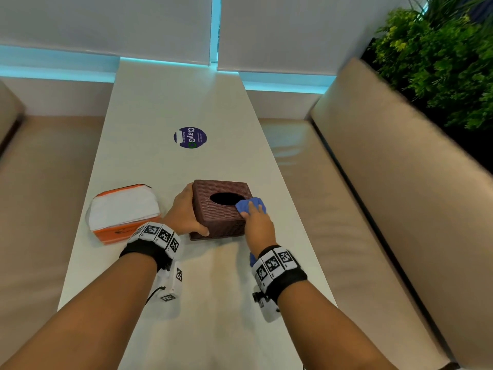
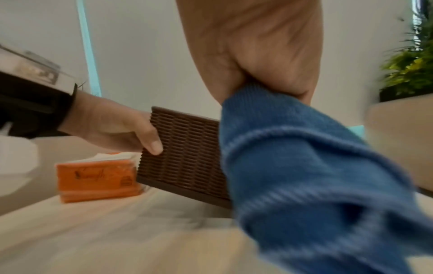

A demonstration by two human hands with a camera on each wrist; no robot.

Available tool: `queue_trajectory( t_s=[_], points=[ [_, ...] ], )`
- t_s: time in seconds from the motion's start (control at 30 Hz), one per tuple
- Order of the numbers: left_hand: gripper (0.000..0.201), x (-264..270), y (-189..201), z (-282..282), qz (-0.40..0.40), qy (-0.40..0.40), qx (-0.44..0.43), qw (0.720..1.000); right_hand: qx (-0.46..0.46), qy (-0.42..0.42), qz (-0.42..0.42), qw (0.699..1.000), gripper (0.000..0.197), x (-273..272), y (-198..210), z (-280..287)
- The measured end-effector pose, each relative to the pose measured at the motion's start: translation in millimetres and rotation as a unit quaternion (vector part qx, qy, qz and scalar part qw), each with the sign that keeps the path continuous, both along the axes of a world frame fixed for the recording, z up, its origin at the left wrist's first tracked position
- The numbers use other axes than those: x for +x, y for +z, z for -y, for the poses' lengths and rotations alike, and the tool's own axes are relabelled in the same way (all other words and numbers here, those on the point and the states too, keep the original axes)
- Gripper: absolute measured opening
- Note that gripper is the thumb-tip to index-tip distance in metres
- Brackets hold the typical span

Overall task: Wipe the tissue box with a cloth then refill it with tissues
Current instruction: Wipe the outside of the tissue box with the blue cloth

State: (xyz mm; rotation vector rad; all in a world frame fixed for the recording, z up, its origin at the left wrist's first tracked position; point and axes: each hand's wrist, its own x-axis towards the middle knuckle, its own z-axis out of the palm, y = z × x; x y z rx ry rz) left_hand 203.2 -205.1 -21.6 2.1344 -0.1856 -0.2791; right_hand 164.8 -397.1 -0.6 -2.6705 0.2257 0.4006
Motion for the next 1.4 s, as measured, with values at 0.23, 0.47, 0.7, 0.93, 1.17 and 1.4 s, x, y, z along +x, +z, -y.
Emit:
queue_trajectory(
  t_s=[0.23, 0.47, 0.7, 0.93, 1.17, 1.4],
  points=[
    [0.13, 1.2, 3.4, 3.3, 0.034, -0.003, 0.015, 0.999, 0.031, 0.098, 0.048, 0.994, 0.051, -27.9, 10.0, -42.2],
    [0.132, -2.5, 1.4, -1.5, 0.017, -0.005, 0.025, 1.0, 0.022, 0.095, 0.052, 0.994, 0.06, -25.1, 9.7, -21.3],
    [0.134, -4.3, -12.1, -1.9, -0.013, 0.029, 0.026, 0.999, 0.035, -0.018, 0.016, 0.999, 0.05, 4.1, 8.4, -1.8],
    [0.125, -7.2, -15.8, 0.3, -0.018, 0.06, 0.008, 0.998, 0.024, 0.104, 0.036, 0.994, 0.048, -10.7, 8.0, -58.5],
    [0.128, -10.5, -18.2, 1.2, 0.004, 0.066, 0.027, 0.997, 0.034, 0.094, 0.07, 0.993, 0.049, -2.3, -2.6, -21.1],
    [0.129, -8.6, -18.4, 9.9, 0.021, 0.074, 0.019, 0.997, 0.084, 0.046, 0.037, 0.995, 0.04, 36.2, 37.9, -2.0]
  ],
)
